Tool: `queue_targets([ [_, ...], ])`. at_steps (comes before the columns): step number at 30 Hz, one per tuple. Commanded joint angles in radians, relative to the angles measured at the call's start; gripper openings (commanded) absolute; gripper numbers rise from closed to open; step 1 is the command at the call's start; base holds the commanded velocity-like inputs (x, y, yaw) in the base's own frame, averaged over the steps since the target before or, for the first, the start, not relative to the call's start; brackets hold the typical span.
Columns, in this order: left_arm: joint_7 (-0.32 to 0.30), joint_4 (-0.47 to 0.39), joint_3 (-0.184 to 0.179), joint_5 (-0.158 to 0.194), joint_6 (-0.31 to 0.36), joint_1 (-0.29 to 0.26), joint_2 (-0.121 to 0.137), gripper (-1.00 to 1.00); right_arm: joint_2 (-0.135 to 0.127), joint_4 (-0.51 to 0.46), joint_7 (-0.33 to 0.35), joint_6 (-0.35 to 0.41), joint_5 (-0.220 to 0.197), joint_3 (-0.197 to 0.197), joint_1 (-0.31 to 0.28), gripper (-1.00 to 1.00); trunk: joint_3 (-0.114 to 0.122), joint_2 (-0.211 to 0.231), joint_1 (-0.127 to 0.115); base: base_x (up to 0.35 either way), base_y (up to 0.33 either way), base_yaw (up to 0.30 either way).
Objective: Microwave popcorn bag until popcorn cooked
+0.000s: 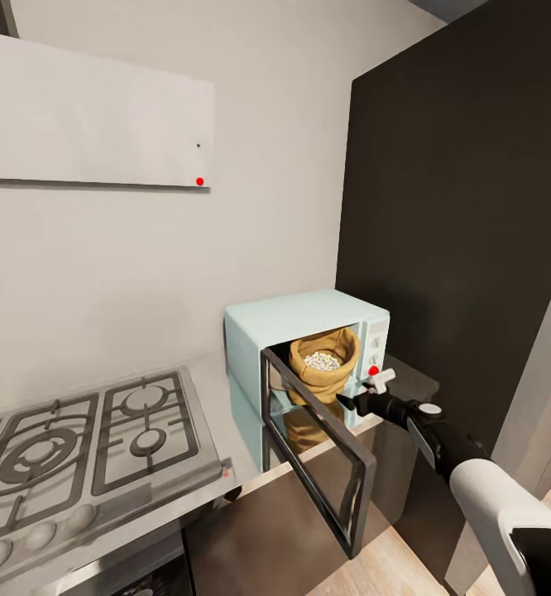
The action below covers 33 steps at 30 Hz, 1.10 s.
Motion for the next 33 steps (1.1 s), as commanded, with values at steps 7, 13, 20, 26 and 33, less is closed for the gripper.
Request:
queue_targets([
  [7, -0.003, -0.002, 0.007, 0.006, -0.001, 0.000, 0.004, 1.00, -0.001, 0.002, 0.005, -0.025, -0.021, 0.001, -0.001, 1.00, -0.001, -0.001, 0.000, 0.120, 0.000, 0.000],
  [13, -0.003, -0.001, 0.007, 0.006, -0.001, 0.000, 0.004, 1.00, -0.001, 0.009, 0.006, -0.025, -0.021, 0.002, 0.000, 1.00, -0.001, -0.001, 0.000, 0.245, 0.000, 0.000],
  [20, -0.003, -0.002, 0.007, 0.006, -0.001, 0.000, 0.004, 1.00, 0.018, 0.016, 0.119, -0.025, -0.021, 0.002, -0.001, 1.00, -0.001, -0.001, 0.000, 0.064, 0.000, 0.000],
  [26, -0.003, -0.006, 0.007, 0.006, -0.001, 0.000, 0.004, 1.00, 0.046, 0.033, 0.166, -0.024, -0.018, 0.003, -0.001, 1.00, -0.001, -0.001, 0.000, 0.001, 0.000, 0.000],
  [33, -0.002, -0.009, 0.007, 0.006, -0.001, 0.000, 0.004, 1.00, 0.060, 0.018, 0.170, -0.027, -0.020, -0.003, -0.001, 1.00, -0.001, -0.001, 0.000, 0.000, 0.000, 0.000],
])
